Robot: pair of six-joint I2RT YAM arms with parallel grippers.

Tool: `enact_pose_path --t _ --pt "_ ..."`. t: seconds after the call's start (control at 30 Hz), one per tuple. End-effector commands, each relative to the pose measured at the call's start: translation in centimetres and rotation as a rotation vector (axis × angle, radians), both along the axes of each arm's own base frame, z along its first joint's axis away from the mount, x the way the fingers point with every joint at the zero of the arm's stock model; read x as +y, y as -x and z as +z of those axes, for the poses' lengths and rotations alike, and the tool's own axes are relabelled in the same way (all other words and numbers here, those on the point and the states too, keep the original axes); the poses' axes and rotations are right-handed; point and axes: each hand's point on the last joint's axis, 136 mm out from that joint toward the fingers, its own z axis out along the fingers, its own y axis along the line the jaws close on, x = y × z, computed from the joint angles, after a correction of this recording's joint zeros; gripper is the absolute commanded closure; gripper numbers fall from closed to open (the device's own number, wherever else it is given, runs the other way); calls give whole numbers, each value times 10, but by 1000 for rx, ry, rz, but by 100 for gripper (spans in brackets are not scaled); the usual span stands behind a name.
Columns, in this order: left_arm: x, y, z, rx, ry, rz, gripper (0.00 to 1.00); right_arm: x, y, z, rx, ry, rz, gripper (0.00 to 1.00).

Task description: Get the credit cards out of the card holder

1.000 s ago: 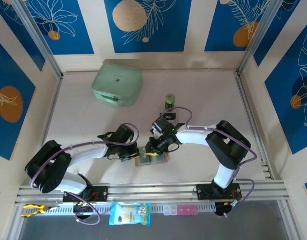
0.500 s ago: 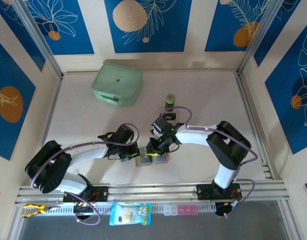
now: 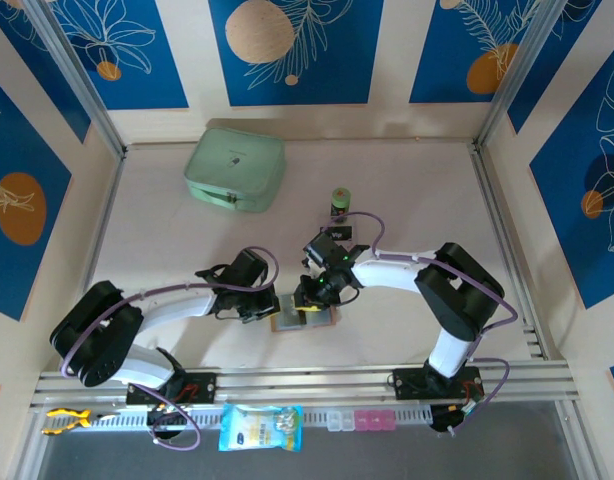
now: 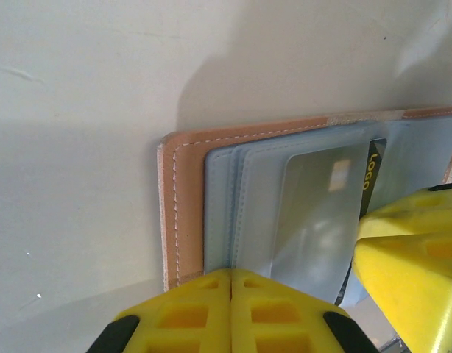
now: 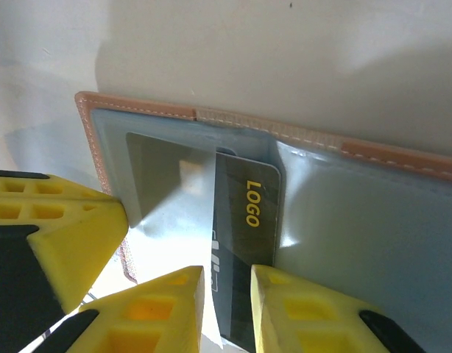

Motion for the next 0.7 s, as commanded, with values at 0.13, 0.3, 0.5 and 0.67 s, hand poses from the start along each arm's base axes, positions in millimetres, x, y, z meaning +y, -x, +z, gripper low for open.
enact_pose_path --t 0.13,0.3,0.5,0.67 --pt "5 -1 6 -21 -12 -11 93 3 0 20 -34 -32 10 76" --pt "-7 -2 16 -31 37 -45 94 1 -2 22 -28 -54 -7 76" --pt "-18 -1 22 -34 46 -76 94 -6 -3 18 -11 -51 -35 76" --pt "-22 1 15 -18 38 -87 95 -11 -2 13 6 -44 -47 76"
